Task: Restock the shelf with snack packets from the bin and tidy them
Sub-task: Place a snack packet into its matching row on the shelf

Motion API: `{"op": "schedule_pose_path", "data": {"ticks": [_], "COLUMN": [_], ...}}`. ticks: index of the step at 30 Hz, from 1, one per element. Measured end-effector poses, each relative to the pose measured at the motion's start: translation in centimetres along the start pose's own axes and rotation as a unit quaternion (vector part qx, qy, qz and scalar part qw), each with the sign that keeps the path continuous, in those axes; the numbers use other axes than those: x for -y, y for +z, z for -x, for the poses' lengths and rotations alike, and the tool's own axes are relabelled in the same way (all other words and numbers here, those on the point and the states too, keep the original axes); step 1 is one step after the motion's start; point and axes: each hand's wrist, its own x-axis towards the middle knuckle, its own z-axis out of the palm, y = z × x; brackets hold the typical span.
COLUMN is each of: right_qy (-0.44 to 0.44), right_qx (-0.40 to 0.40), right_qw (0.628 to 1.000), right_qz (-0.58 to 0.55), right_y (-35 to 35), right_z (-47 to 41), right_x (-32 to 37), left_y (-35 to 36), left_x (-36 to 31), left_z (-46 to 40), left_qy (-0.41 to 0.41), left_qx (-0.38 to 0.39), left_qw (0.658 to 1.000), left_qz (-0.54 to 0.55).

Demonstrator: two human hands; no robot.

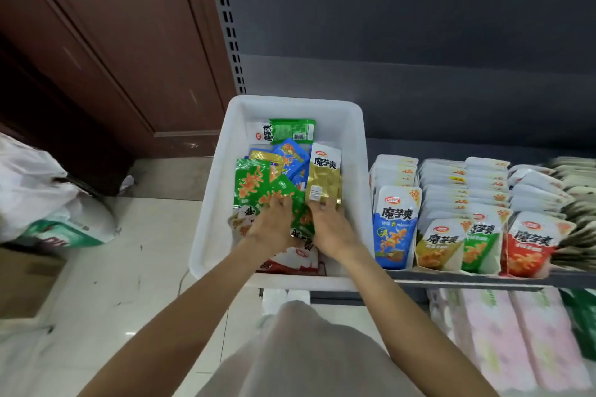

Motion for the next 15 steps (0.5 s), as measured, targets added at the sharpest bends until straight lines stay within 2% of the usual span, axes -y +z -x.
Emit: {"op": "schedule_pose_path", "data": {"ticks": [3,7,12,15], "right_qy": [-0.017,-0.041,-0.065,-0.112], "right_qx": [-0.015,-0.047,-0.083,-0.066], "right_qw": [1.0,0.997,0.988,0.991], "right_qz": [0.002,0.045,0.114,0.021], "right_y": [0.2,0.4,0.0,-0.9], "right_z": [0.0,-0.2,-0.4,-0.6], "right_x": [-0.5,-0.4,-0.2,0.2], "left_y": [-0.3,-1.3,-1.4,-2.7], "left_x": [1.2,2.6,3.1,3.8], "left_z": [-0.5,-0.7,-0.4,0.7], "left_qy": [0.005,-0.005,-0.03,0.004], "left_qx": [-0.018,-0.058,-0.06,-0.1], "left_qw": [0.997,0.996,0.996,0.988], "left_qz": [0.068,0.063,0.058,0.117]}}
